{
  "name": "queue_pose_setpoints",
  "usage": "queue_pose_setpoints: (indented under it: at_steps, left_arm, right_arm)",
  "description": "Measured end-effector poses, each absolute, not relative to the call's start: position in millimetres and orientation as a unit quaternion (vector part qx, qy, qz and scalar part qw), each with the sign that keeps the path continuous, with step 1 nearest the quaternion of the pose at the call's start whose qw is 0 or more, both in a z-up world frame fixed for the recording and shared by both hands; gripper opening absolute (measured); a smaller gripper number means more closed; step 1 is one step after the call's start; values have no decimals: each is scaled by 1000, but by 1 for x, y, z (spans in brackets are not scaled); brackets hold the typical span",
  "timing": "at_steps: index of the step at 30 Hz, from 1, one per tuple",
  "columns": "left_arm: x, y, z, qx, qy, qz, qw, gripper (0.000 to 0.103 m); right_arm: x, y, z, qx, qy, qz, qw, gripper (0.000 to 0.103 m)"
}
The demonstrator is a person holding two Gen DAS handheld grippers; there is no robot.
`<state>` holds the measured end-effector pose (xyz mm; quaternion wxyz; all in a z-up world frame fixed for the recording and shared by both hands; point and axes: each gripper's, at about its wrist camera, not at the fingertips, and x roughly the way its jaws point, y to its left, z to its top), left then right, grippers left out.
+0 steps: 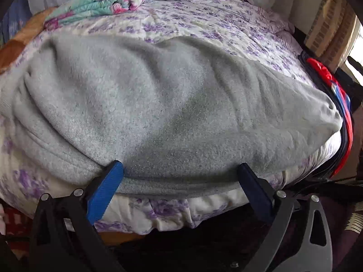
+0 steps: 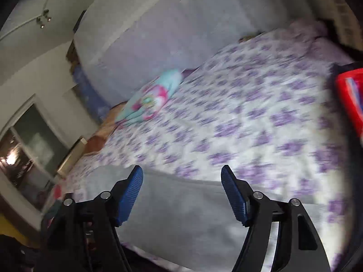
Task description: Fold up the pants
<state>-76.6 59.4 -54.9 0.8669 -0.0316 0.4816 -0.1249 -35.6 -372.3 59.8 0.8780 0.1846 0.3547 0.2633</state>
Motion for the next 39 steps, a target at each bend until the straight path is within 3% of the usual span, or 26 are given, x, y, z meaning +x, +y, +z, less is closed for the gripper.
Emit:
queue_pose_setpoints:
  at_steps: [9,14,16,19,24,27,30,31,33,36,38,39]
  left_arm:
    - [-74,60,18,-80,419,-169,888,98]
    - [-34,81,-18,-146,456,-159,863,98]
    - [-30,80,-46,-137,478,-142,856,98]
    - [-41,67,-51,-85,455,-137,876,98]
    - [-39,76,-46,-113,453,-145,873,98]
    - [-45,69,-37,-105,454,-160,870,98]
    - [-52,55,-42,-71,471,-160,864,98]
    - [-55,51,-49,-54,480,-149,863,98]
    - [-64,47,-57,-33,479,-142,866,98]
    - [-81,44,-54,-12,474,-136,870,98]
    - [-86,48,-47,-19,471,-135,871,98]
    - [-87,49,-42,-23,468,-136,873,98]
  right_arm:
    - [117,-160,-13,170,573,382,705,73]
    - [143,-113,-73,217,657,389,608,70]
    - [153,-109,-72,226,633,392,628,21]
    - [168,-120,-74,261,600,374,657,4]
    - [156,-136,-34,190,527,337,757,8]
    - [114,-126,-7,207,537,440,689,8]
    - [69,-101,-21,114,560,400,717,21]
    - [69,-97,-41,95,580,360,724,17]
    - [87,-106,-73,98,584,309,744,0]
    - [108,-135,-95,216,566,341,719,0]
    - [94,-142,-76,184,517,321,772,0]
    - [80,-153,-57,167,476,302,809,7]
